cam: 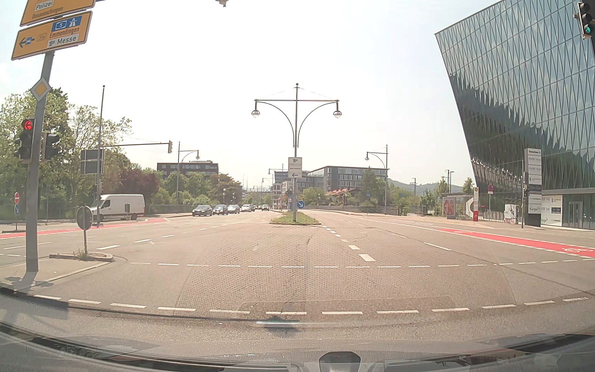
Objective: Follow the waypoints while adhering to traffic rules and regulations
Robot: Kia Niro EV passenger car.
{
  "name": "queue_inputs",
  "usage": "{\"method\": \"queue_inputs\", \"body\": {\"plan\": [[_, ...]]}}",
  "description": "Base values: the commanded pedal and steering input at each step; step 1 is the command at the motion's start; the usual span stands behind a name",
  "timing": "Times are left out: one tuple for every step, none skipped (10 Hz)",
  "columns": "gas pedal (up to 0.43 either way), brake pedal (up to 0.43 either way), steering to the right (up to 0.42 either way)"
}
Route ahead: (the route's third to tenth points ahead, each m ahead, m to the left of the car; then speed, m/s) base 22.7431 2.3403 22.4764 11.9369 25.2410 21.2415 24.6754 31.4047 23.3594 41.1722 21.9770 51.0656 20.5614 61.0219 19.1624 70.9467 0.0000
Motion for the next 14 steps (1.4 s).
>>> {"method": "queue_inputs", "body": {"plan": [[0.000,0.274,-0.006],[0.000,0.274,-0.006],[0.000,0.280,-0.006],[0.000,0.280,-0.006],[0.000,0.280,-0.006],[0.000,0.274,-0.006],[0.000,0.280,-0.006],[0.000,0.274,-0.006],[0.000,0.280,-0.006],[0.000,0.274,-0.006],[0.000,0.274,-0.006],[0.000,0.274,-0.006],[0.000,0.274,-0.006],[0.000,0.280,-0.006]]}}
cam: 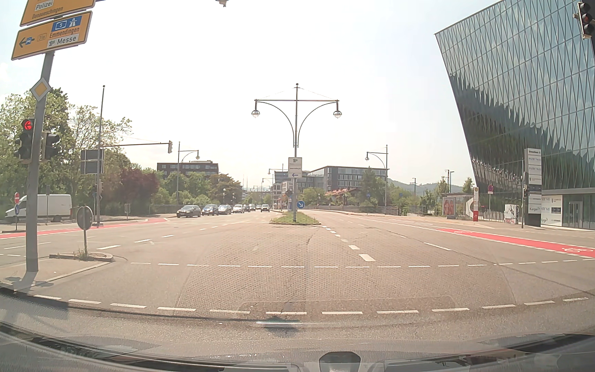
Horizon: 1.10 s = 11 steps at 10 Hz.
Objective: Follow the waypoints while adhering to traffic rules and regulations
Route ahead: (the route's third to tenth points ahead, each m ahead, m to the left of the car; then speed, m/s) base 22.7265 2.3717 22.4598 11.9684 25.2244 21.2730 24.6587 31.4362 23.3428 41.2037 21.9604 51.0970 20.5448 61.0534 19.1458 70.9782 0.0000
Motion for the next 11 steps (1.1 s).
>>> {"method": "queue_inputs", "body": {"plan": [[0.000,0.280,-0.006],[0.000,0.274,-0.006],[0.000,0.280,-0.006],[0.000,0.280,-0.006],[0.000,0.280,-0.006],[0.000,0.274,-0.006],[0.000,0.274,-0.006],[0.000,0.280,-0.006],[0.000,0.280,-0.006],[0.000,0.280,-0.006],[0.000,0.274,-0.006]]}}
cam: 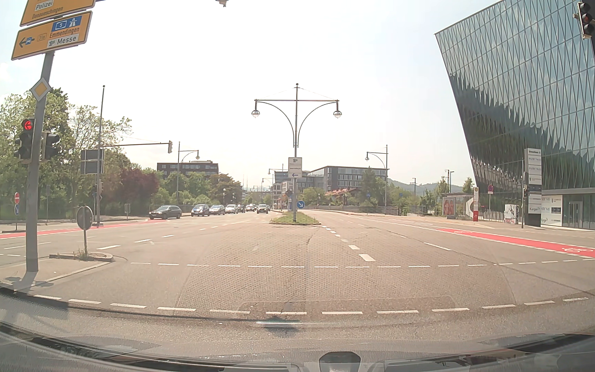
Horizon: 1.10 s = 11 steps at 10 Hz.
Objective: Follow the waypoints while adhering to traffic rules and regulations
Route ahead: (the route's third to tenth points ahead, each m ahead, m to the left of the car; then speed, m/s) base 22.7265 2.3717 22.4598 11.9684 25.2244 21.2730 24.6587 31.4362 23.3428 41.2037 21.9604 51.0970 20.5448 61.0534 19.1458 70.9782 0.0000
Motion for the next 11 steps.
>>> {"method": "queue_inputs", "body": {"plan": [[0.000,0.280,-0.006],[0.000,0.280,-0.006],[0.000,0.280,-0.006],[0.000,0.280,-0.006],[0.000,0.280,-0.006],[0.000,0.274,-0.006],[0.000,0.280,-0.006],[0.000,0.280,-0.006],[0.000,0.280,-0.006],[0.000,0.280,-0.006],[0.000,0.280,-0.006]]}}
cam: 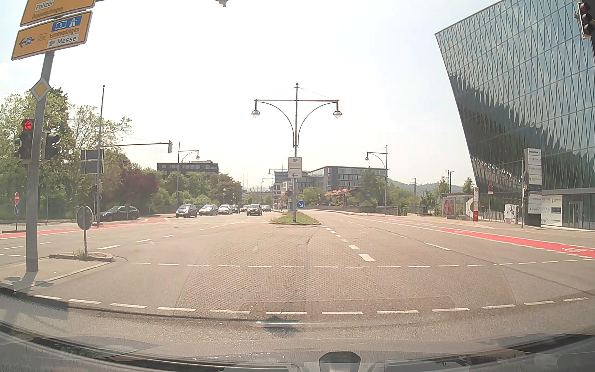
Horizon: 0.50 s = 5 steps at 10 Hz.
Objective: Follow the waypoints while adhering to traffic rules and regulations
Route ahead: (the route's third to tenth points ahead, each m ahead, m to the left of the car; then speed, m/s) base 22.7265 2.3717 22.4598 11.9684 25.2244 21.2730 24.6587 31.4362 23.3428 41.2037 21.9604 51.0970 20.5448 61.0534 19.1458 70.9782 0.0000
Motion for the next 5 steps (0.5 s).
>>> {"method": "queue_inputs", "body": {"plan": [[0.000,0.274,-0.006],[0.000,0.274,-0.006],[0.000,0.280,-0.006],[0.000,0.274,-0.006],[0.000,0.280,-0.006]]}}
